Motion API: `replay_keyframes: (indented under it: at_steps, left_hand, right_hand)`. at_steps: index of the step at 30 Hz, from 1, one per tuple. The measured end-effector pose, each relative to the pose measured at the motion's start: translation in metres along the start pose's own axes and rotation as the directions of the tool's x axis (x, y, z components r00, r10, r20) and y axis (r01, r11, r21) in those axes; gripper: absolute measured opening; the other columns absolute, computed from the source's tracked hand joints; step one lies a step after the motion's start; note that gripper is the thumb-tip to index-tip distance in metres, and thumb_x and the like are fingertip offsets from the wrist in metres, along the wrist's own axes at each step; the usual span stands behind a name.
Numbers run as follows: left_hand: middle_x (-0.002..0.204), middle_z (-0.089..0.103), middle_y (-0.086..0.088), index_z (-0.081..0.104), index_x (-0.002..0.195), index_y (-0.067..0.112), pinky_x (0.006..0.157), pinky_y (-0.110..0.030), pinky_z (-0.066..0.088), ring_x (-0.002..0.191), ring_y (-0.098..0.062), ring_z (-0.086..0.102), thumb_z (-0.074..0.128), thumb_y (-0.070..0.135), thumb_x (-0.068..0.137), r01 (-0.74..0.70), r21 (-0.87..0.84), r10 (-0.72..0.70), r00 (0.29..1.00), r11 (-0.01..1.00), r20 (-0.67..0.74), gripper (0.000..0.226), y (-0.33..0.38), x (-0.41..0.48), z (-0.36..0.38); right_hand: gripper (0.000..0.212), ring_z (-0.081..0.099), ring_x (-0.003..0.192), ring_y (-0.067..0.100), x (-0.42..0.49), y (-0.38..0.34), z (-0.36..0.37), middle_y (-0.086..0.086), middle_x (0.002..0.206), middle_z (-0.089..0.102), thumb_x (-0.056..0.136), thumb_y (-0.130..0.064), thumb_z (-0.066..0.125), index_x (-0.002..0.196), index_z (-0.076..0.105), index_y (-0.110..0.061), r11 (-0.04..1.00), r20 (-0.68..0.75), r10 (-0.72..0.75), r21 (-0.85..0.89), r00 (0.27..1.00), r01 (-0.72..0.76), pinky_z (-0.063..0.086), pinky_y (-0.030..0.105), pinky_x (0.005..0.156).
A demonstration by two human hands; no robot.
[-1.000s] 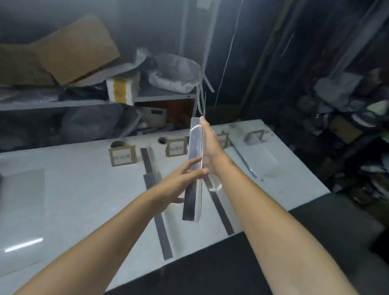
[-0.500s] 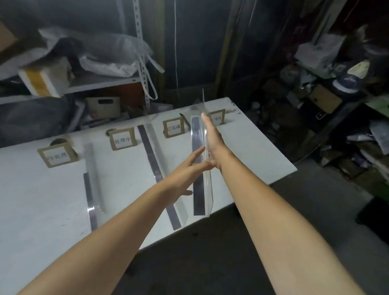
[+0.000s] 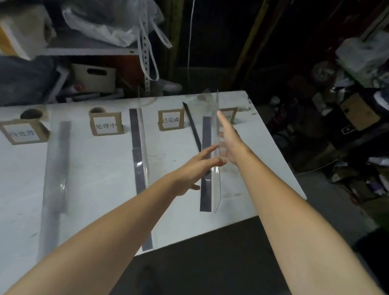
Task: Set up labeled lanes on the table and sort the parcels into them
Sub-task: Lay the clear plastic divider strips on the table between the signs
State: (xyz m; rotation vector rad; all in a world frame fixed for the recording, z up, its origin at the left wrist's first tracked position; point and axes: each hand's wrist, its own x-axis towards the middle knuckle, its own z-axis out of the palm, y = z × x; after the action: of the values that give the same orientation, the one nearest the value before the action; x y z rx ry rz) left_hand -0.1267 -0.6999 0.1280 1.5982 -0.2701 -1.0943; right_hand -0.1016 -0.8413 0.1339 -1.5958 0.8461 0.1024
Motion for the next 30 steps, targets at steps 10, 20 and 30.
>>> replay_keyframes:
  at_steps: [10, 20, 30]
  left_hand:
    - [0.163, 0.026, 0.0, 0.025, 0.151, 0.049, 0.113, -0.06, 0.03, 0.147, -0.033, 0.028, 0.059, 0.046, 0.096, 0.108, -0.089, -0.122, 0.979, 0.99, -0.163, 0.065, -0.01, 0.076, 0.037]
    - [0.155, 0.035, 0.007, 0.031, 0.139, 0.056, 0.115, -0.056, 0.027, 0.146, -0.026, 0.03, 0.058, 0.037, 0.099, 0.187, -0.163, -0.229, 0.926, 0.969, -0.3, 0.052, -0.031, 0.104, 0.075]
    - [0.121, 0.057, 0.016, 0.033, 0.141, 0.048, 0.105, -0.046, 0.037, 0.109, -0.007, 0.053, 0.06, 0.027, 0.091, 0.23, -0.186, -0.279, 0.911, 0.955, -0.304, 0.06, -0.052, 0.097, 0.088]
  right_hand:
    - [0.06, 0.044, 0.136, 0.028, 0.123, 0.016, -0.064, 0.005, 0.15, 0.047, 0.099, -0.058, 0.045, 0.145, 0.047, -0.02, 0.977, -0.002, -0.087, -0.198, 0.996, 0.085, 0.034, 0.035, 0.098]
    - [0.065, 0.065, 0.097, 0.025, 0.176, 0.042, -0.058, 0.005, 0.125, 0.059, 0.096, -0.064, 0.039, 0.144, 0.043, -0.02, 0.971, 0.195, 0.033, -0.237, 0.98, 0.015, 0.053, 0.034, 0.075]
    - [0.052, 0.06, 0.087, 0.021, 0.159, 0.023, -0.03, 0.003, 0.105, 0.061, 0.099, -0.059, 0.034, 0.129, 0.055, -0.021, 0.899, 0.261, -0.148, -0.366, 0.954, 0.24, 0.061, 0.042, 0.074]
